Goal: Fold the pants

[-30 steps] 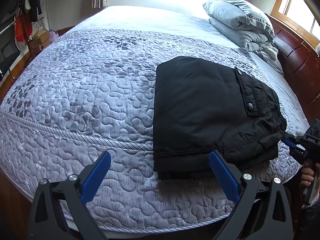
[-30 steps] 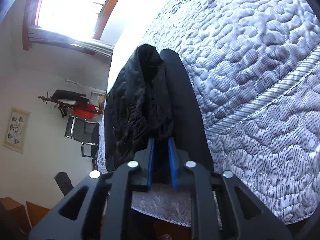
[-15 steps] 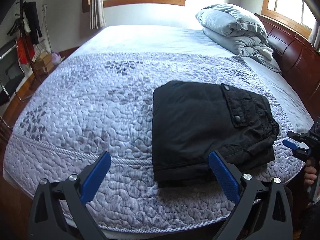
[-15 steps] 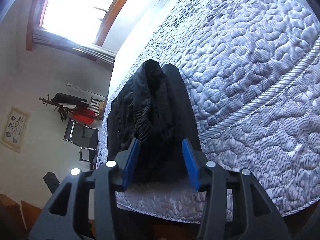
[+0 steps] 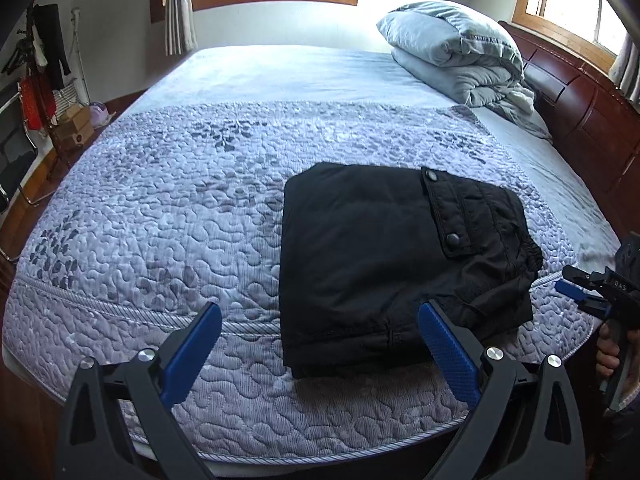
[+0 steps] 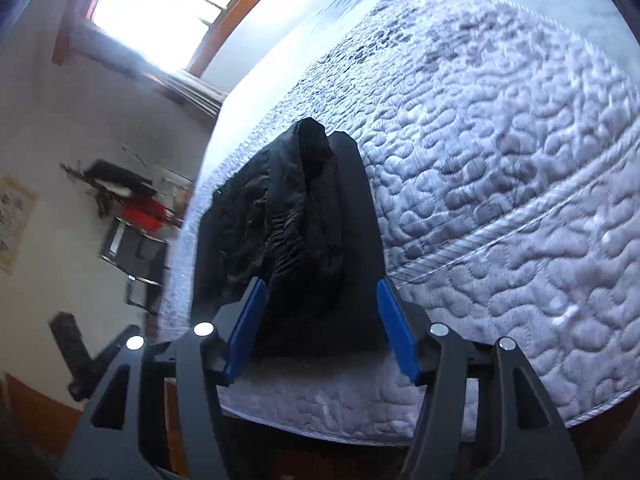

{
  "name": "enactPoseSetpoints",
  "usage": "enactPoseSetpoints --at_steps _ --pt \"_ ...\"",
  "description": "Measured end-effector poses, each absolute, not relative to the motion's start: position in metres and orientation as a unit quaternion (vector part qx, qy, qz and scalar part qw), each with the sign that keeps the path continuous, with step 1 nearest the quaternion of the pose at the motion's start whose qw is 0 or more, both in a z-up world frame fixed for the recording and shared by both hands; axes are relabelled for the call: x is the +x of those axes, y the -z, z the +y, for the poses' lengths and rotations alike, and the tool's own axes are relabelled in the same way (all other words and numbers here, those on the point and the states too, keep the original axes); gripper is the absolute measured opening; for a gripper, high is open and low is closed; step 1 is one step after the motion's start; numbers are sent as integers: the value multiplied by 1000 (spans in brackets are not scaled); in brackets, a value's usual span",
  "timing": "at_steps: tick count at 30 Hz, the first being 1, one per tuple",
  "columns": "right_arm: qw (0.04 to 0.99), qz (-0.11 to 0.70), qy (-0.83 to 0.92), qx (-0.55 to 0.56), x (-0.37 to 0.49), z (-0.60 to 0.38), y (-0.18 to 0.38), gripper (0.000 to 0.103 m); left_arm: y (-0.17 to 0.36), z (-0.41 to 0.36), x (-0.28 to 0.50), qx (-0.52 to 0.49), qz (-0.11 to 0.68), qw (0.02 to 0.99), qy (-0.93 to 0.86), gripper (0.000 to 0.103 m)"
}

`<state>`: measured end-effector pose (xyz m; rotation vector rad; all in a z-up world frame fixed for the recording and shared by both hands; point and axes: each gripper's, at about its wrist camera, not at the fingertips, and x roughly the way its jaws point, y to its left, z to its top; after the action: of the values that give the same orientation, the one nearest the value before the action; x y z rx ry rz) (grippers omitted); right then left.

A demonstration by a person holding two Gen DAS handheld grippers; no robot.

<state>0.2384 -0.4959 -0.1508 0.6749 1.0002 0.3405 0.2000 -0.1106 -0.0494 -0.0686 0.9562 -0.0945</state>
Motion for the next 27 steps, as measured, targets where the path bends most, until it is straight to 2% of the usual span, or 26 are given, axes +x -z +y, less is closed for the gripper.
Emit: enactPoseSetpoints --at_steps 1,3,5,8,11,15,27 --pt "819 471 -151 292 239 -491 146 66 54 -110 201 -34 465 883 46 99" --pt "838 472 -133 238 238 -479 136 81 65 -108 205 -38 478 876 43 99" --pt "857 469 -110 181 238 -466 128 91 79 -103 209 -44 495 867 37 99" --pt "878 460 -77 105 237 -449 119 96 99 -90 215 -68 515 854 33 99" --pt "888 451 -67 53 236 -437 116 97 112 -77 220 -101 520 847 40 99" --pt "882 457 -96 58 242 -434 122 97 123 -66 228 -145 515 841 77 99" --pt "823 481 -179 245 293 -467 134 97 157 -45 305 -308 557 744 204 99"
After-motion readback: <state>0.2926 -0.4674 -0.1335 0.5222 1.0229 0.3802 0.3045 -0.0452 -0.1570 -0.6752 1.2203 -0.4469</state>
